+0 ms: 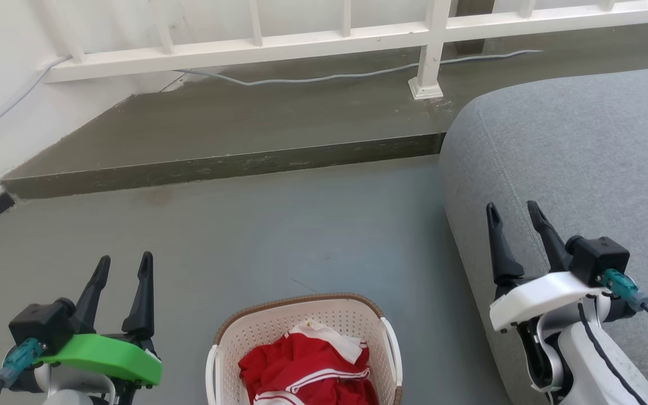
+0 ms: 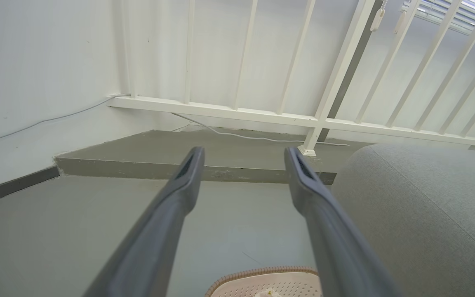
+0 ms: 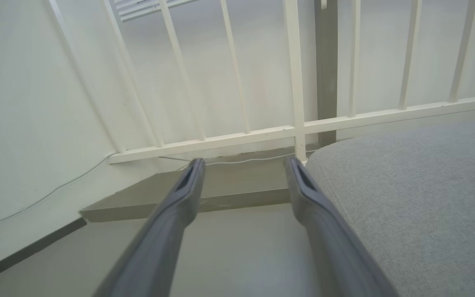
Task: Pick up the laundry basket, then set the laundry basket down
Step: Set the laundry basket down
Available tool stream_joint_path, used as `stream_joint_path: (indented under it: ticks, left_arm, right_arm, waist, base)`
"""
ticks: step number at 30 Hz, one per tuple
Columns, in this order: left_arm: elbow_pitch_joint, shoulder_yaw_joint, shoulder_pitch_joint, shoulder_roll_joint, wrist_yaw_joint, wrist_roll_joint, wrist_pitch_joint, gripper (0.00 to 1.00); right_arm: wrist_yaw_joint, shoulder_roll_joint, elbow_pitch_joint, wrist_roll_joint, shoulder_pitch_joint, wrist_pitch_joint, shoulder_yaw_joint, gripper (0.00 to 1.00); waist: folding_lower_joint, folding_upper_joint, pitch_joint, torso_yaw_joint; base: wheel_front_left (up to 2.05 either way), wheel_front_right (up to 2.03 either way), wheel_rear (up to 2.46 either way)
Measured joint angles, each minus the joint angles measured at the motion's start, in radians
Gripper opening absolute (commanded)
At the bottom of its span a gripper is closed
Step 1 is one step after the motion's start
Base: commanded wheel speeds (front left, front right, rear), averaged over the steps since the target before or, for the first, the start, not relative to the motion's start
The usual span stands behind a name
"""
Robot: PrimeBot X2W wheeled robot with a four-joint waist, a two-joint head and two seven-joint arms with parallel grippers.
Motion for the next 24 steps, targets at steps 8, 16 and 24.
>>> stream_joint_path:
  ticks: [8, 16, 24]
  left_arm:
    - [-0.021, 0.024, 0.037, -0.029, -0.010, 0.027, 0.000, 1.00]
    - [-0.031, 0.048, 0.055, -0.051, -0.026, 0.057, 0.000, 1.00]
    - [-0.035, 0.068, 0.070, -0.062, -0.035, 0.069, 0.000, 1.00]
  right_arm:
    - [0.010, 0.017, -0.014, -0.021, 0.024, 0.000, -0.012, 1.00]
    - [0.019, 0.028, -0.023, -0.035, 0.041, 0.000, -0.027, 1.00]
    - [0.029, 0.035, -0.026, -0.043, 0.058, 0.000, -0.045, 1.00]
  waist:
    - [0.0000, 0.0000, 0.002, 0.001]
    - [0.0000, 0.0000, 0.004, 0.003]
    - [0.0000, 0.0000, 0.004, 0.007]
  base:
    - [0.00, 0.00, 0.00]
    - [0.00, 0.00, 0.00]
    - [0.00, 0.00, 0.00]
